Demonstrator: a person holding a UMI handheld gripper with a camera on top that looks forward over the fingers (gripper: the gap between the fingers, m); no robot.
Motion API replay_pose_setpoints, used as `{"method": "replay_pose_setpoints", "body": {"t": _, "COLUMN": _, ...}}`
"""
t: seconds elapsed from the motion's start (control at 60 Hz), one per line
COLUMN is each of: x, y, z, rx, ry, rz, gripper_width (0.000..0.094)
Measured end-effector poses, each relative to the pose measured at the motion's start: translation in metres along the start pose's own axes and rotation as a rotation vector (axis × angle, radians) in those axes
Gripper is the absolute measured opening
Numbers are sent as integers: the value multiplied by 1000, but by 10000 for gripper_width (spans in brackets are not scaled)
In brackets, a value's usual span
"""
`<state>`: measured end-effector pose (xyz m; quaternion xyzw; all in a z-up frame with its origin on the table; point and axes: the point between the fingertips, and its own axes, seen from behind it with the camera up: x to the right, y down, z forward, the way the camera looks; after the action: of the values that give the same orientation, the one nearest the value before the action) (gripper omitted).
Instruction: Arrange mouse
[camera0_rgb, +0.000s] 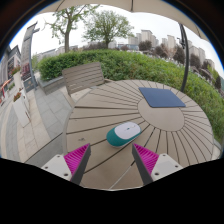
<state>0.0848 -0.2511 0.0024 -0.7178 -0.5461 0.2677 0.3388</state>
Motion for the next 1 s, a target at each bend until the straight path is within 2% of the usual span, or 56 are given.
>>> {"method": "replay_pose_setpoints", "body": {"t": 0.233, "x": 11, "y": -9, "z": 36, "rx": 18, "ry": 33, "rz": 8, "gripper_width": 861}}
{"method": "replay_pose_setpoints", "body": {"t": 0.633, "x": 1, "y": -42, "z": 78, "rx": 27, "ry": 4, "rz": -7, "gripper_width": 858}}
{"method": "replay_pose_setpoints", "body": {"t": 0.917, "x": -4, "y": -51, "z": 87, "rx": 39, "ry": -9, "rz": -16, "gripper_width": 806}}
{"method": "replay_pose_setpoints", "body": {"t": 0.95, "x": -2, "y": -51, "z": 87, "rx": 43, "ry": -6, "rz": -15, "gripper_width": 748}}
{"method": "replay_pose_setpoints", "body": {"t": 0.967, "x": -1, "y": -51, "z": 88, "rx": 45, "ry": -2, "rz": -17, "gripper_width": 670}}
{"method": "replay_pose_setpoints", "body": {"t": 0.983, "x": 1, "y": -52, "z": 89, "rx": 47, "ry": 0, "rz": -20, "gripper_width": 536}}
{"method": "replay_pose_setpoints", "body": {"t": 1.0, "x": 0, "y": -53, "z": 88, "rx": 49, "ry": -3, "rz": -20, "gripper_width": 453}}
